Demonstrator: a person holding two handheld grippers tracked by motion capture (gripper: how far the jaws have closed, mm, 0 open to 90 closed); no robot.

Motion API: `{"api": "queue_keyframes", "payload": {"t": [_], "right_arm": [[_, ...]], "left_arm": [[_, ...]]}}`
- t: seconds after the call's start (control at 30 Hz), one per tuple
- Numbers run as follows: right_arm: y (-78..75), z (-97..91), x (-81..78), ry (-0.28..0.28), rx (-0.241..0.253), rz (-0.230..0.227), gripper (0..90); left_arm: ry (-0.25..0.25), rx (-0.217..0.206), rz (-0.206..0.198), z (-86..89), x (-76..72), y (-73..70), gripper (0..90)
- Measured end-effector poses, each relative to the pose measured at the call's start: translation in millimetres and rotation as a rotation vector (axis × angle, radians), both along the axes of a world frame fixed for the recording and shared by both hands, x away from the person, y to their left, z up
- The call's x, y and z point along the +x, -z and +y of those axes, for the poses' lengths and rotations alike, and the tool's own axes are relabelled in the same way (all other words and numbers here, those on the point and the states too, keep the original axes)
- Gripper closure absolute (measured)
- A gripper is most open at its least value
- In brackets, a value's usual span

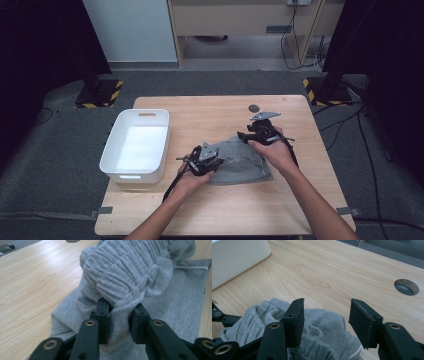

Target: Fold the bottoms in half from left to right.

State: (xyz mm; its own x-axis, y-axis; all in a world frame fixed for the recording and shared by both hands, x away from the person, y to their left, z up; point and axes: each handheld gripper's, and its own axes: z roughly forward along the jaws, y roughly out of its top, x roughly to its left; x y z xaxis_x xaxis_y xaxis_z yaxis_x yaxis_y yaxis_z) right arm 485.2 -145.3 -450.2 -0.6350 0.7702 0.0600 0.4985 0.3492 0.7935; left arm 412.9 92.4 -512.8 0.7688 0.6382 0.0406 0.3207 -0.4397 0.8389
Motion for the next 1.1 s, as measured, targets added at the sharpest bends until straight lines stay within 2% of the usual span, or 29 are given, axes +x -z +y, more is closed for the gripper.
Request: {"api": "queue_keyframes", "payload": {"t": [0.13,0.37,0.43,0.6,0.73,0.93,1.0,1.1], "right_arm": [[3.7,-1.2,-7.8,-0.008,0.009,0.008,46.6],[9.1,-5.4,-21.0,-0.019,0.028,0.007,46.5],[10.1,-6.7,-23.3,-0.02,0.032,0.008,45.9],[12.1,-8.1,-27.8,-0.029,0.034,0.013,45.4],[12.1,-6.6,-33.8,-0.042,0.014,0.003,45.3],[14.2,-7.1,-42.8,-0.051,0.013,0.003,45.3],[15.2,-7.7,-44.8,-0.054,0.018,0.006,45.6],[17.7,-7.6,-48.9,-0.064,0.015,0.01,47.1]], "left_arm": [[-0.001,-0.015,0.017,0.6,-3.6,0.7,60.1],[0.015,-0.019,0.006,2.9,-15.4,-4.6,52.3],[0.019,-0.037,0.022,5.4,-18.1,-4.8,48.8],[0.02,-0.078,0.027,12.6,-24.9,-9.5,44.7],[0.011,-0.116,0.01,18.3,-27.0,-19.9,45.8],[-0.046,-0.154,-0.011,25.7,-15.7,-35.1,45.6],[-0.061,-0.185,-0.007,26.7,-10.1,-38.7,45.5],[-0.089,-0.184,-0.013,24.0,-1.2,-41.9,45.3]]}}
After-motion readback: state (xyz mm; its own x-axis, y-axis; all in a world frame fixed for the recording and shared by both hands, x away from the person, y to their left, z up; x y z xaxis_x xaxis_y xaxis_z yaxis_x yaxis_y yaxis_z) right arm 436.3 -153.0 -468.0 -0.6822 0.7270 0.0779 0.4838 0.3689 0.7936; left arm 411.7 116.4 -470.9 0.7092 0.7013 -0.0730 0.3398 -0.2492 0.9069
